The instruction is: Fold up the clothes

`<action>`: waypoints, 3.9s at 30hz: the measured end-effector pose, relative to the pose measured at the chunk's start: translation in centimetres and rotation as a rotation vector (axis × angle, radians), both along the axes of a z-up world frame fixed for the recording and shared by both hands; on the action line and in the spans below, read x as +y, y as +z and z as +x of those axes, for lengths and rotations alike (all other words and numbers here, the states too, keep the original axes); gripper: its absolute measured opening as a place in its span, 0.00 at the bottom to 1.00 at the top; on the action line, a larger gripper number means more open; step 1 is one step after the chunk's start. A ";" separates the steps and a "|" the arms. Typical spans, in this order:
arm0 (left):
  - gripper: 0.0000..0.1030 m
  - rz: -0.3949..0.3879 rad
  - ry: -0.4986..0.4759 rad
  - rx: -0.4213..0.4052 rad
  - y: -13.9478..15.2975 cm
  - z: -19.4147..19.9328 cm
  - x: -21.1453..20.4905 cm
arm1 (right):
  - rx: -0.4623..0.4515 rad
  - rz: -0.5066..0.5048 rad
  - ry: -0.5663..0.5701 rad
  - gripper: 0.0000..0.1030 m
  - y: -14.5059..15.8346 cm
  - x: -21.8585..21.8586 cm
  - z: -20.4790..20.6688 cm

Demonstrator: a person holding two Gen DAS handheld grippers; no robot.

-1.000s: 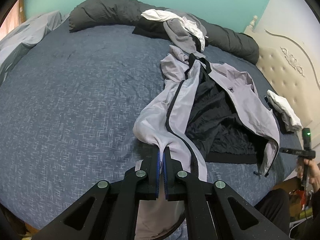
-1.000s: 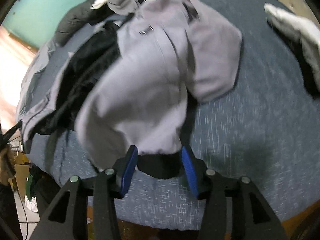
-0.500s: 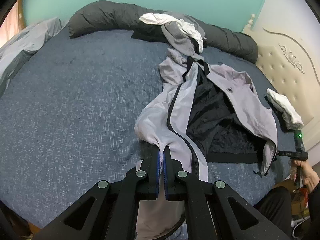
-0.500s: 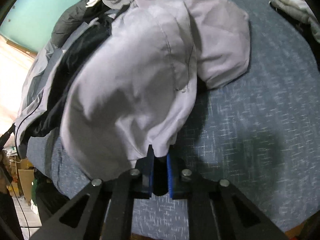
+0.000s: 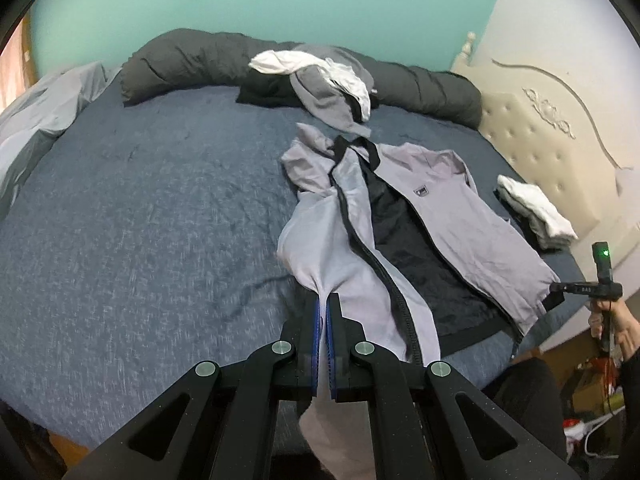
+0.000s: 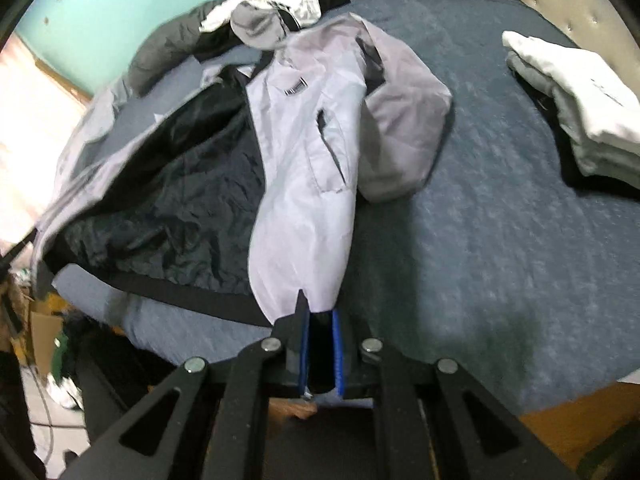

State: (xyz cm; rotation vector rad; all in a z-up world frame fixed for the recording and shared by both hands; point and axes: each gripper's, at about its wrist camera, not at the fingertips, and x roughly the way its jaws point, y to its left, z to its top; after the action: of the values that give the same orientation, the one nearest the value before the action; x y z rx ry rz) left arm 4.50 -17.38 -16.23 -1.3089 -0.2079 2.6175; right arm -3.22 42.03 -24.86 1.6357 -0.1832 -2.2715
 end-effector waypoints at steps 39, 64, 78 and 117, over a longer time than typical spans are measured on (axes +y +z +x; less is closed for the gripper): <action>0.24 0.077 0.017 -0.219 -10.4 -5.2 0.1 | -0.225 -0.314 0.260 0.56 -8.7 -35.8 -3.8; 0.24 0.107 0.116 -0.167 -9.0 -4.7 -5.3 | -0.061 -0.242 0.327 0.03 -5.9 -36.5 -4.3; 0.24 0.118 0.011 -0.218 -11.5 -6.3 0.0 | 0.148 -0.012 0.063 0.03 -0.9 -18.6 -11.6; 0.02 0.184 -0.181 -0.333 -19.3 -9.6 12.3 | 0.135 0.031 -0.050 0.27 -0.7 -7.4 -8.4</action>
State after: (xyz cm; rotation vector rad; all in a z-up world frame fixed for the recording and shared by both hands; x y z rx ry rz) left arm -5.08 -5.09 -35.49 -1.6051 -0.3539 2.1651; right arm -11.62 34.65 -25.52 1.5018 -0.1582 -2.4240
